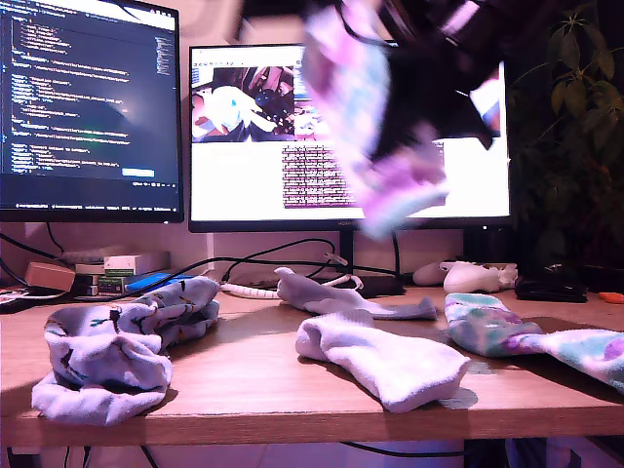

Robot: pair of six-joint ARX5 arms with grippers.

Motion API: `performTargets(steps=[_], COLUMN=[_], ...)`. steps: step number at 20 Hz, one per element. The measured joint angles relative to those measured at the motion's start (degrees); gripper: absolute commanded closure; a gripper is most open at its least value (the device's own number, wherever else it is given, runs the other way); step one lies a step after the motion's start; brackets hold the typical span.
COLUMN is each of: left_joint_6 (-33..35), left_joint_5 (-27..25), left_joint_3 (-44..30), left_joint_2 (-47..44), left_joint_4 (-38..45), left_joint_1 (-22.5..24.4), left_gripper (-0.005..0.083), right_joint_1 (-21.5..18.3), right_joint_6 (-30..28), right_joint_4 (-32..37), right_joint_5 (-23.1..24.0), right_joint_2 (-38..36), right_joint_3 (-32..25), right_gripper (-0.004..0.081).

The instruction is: Pair up the socks based on colour and pattern, by placing them on top of one another

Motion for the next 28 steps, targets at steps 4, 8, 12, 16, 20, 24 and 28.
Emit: performTargets(steps=[4,8,12,16,20,24,28], left_joint_6=[0.4,0.2,-0.6,-0.7,-0.7,-0.7,-0.7], left_joint_5=[-1.7,-1.7,-1.6,-2.3,-4.7,-7.8,-9.6], left_joint_3=[0.0,0.0,0.0,0.0,0.0,0.0,0.0], left_joint_2=[3.2,3.3,4.8,9.1,12.3,13.6,13.9], left_joint_4=[3.3,7.3,10.2,13.4,15.2,17.9,21.8], left_joint_1=[-2.5,-3.1,-5.7,-10.0,-11.2,-11.1,-11.1], left_gripper=[0.0794,0.0794,0.0794,0.0794,0.0794,0.0794,0.0794], right_joint_1=[-2.9,-5.6,-8.0,-9.3,-11.0,-15.2,-17.2], right_joint_6=[0.8,1.9,2.4,3.8,5.0,5.5,6.8], right_joint_4=[-1.1,1.0,2.7,2.1,2.3,5.8,10.0], right_joint_5=[3.5,3.8,3.6,3.1,2.1,0.8,-0.3], right_joint_2=[-0.9,-8.7,-13.9,-15.5,-15.5,-15.5,-14.6], right_joint_3=[-0.7,-10.0,-18.4,-23.6,-26.7,-28.2,-28.2], right_gripper=[0.078,0.078,0.078,0.078,0.078,0.078,0.078])
